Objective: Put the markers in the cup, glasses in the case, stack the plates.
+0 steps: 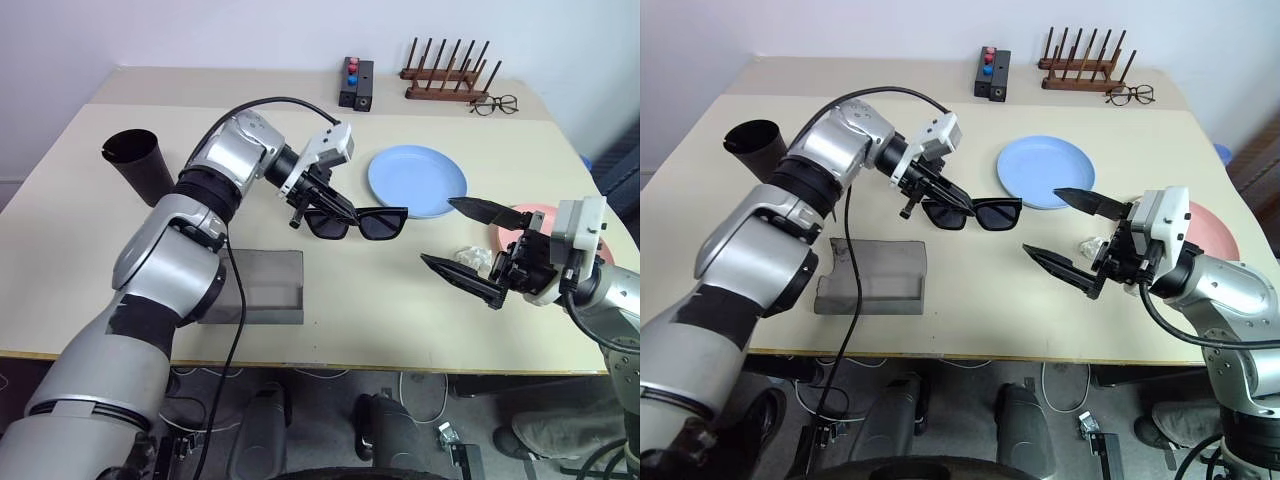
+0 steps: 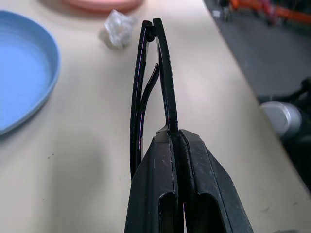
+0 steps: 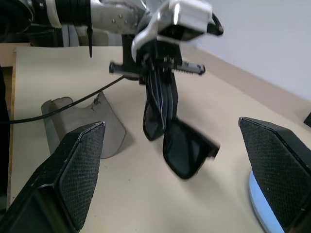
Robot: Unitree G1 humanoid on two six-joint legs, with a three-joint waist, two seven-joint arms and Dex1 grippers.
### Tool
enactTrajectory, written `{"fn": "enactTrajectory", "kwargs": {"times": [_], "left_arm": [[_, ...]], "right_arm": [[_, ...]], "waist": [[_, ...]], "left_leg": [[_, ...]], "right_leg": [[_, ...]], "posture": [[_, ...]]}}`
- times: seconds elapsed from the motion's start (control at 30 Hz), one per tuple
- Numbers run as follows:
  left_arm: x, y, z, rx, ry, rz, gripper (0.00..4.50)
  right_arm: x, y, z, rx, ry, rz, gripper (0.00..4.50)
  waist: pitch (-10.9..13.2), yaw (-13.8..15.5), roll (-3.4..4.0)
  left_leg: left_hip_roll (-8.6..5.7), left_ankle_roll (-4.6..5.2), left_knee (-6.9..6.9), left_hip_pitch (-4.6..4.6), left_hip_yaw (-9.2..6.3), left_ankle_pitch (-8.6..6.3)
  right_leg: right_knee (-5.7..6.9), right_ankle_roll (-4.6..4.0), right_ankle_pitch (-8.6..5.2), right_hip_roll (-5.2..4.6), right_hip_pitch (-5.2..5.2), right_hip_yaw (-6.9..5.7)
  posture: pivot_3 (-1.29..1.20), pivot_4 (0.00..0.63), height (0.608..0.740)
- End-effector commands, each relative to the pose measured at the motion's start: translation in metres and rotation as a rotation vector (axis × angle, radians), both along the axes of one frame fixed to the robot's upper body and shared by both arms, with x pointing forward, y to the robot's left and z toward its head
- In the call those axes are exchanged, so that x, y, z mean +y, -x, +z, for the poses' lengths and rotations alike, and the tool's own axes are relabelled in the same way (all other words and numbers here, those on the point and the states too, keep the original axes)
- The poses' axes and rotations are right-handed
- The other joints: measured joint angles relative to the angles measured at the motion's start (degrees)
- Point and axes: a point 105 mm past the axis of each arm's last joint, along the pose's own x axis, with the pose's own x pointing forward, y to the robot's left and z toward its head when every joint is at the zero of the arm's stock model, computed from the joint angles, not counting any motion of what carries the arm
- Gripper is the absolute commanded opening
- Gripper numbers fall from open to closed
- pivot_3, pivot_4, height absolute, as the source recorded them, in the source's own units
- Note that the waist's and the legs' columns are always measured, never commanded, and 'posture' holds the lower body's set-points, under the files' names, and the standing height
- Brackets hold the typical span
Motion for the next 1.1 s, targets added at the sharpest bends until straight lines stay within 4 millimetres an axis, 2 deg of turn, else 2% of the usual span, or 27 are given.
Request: {"fn": "enactTrajectory", "kwargs": {"times": [0.03, 0.1, 0.27, 0.4, 0.47, 0.67, 0.87, 1.03, 1.1], "left_arm": [[0.008, 0.004, 0.036, -0.053, 0.030, -0.006, 0.04], [0.020, 0.006, 0.045, -0.047, 0.030, 0.014, 0.04], [0.050, 0.017, 0.051, -0.027, -0.016, 0.037, 0.04], [0.062, 0.028, 0.065, 0.040, 0.039, 0.057, 0.04], [0.072, 0.030, 0.067, 0.057, 0.025, 0.086, 0.04], [0.113, 0.046, 0.038, 0.135, -0.072, 0.147, 0.04], [0.131, 0.061, 0.007, 0.185, -0.041, 0.122, 0.04], [0.145, 0.070, -0.032, 0.215, -0.128, 0.111, 0.04], [0.146, 0.071, -0.038, 0.224, -0.124, 0.110, 0.04]], "right_arm": [[0.001, 0.002, 0.007, -0.047, -0.006, 0.014, 4.50], [0.000, 0.002, 0.006, -0.047, -0.005, 0.016, 4.50], [-0.002, 0.002, 0.004, -0.045, -0.003, 0.016, 4.50], [-0.002, 0.001, 0.004, -0.043, -0.003, 0.020, 4.50], [-0.002, 0.001, 0.004, -0.044, -0.003, 0.023, 4.50], [-0.002, 0.000, 0.002, -0.041, -0.003, 0.030, 4.50], [0.000, -0.003, 0.003, -0.043, -0.004, 0.044, 4.50], [0.001, -0.004, 0.004, -0.045, -0.003, 0.052, 4.50], [0.002, -0.004, 0.004, -0.045, -0.003, 0.053, 4.50]], "waist": [[0.0, -0.1, 0.01], [0.0, -0.1, 0.03], [0.0, -0.1, 0.06], [0.1, 0.2, 0.07], [0.1, 0.1, 0.07], [0.1, -0.5, 0.20], [0.1, -0.2, 0.20], [0.1, 0.2, 0.20], [0.1, 0.1, 0.20]], "left_leg": [[0.00, 0.00, 0.00, 0.00, 0.00, 0.00], [0.00, 0.00, -0.03, -0.01, 0.00, 0.00], [0.01, 0.00, -0.06, 0.00, 0.01, 0.00], [0.02, -0.01, -0.04, -0.01, 0.01, 0.00], [0.01, -0.01, -0.02, -0.02, 0.01, 0.00], [0.03, -0.01, -0.12, 0.02, 0.03, 0.00], [0.03, -0.01, -0.02, 0.00, 0.05, 0.00], [0.02, -0.01, -0.02, 0.00, 0.07, 0.00], [0.03, -0.01, -0.01, 0.01, 0.08, 0.00]], "right_leg": [[0.00, 0.00, 0.00, 0.00, 0.00, 0.00], [0.00, 0.00, 0.00, 0.00, -0.04, 0.01], [0.00, 0.00, -0.01, 0.00, -0.05, 0.02], [0.00, -0.01, 0.00, 0.00, -0.04, 0.02], [-0.02, -0.01, -0.01, -0.01, -0.03, 0.02], [0.03, -0.01, -0.01, 0.00, -0.09, 0.05], [0.04, -0.02, 0.00, 0.00, -0.07, 0.05], [0.03, -0.02, 0.00, 0.00, -0.06, 0.06], [0.03, -0.02, 0.00, 0.00, -0.05, 0.06]], "posture": [[0.00, 0.150, 0.740], [0.00, 0.150, 0.740], [0.00, 0.150, 0.740], [0.00, 0.150, 0.740], [0.00, 0.150, 0.740], [0.00, 0.150, 0.740], [0.00, 0.150, 0.740], [0.00, 0.150, 0.740], [0.00, 0.150, 0.740]]}}
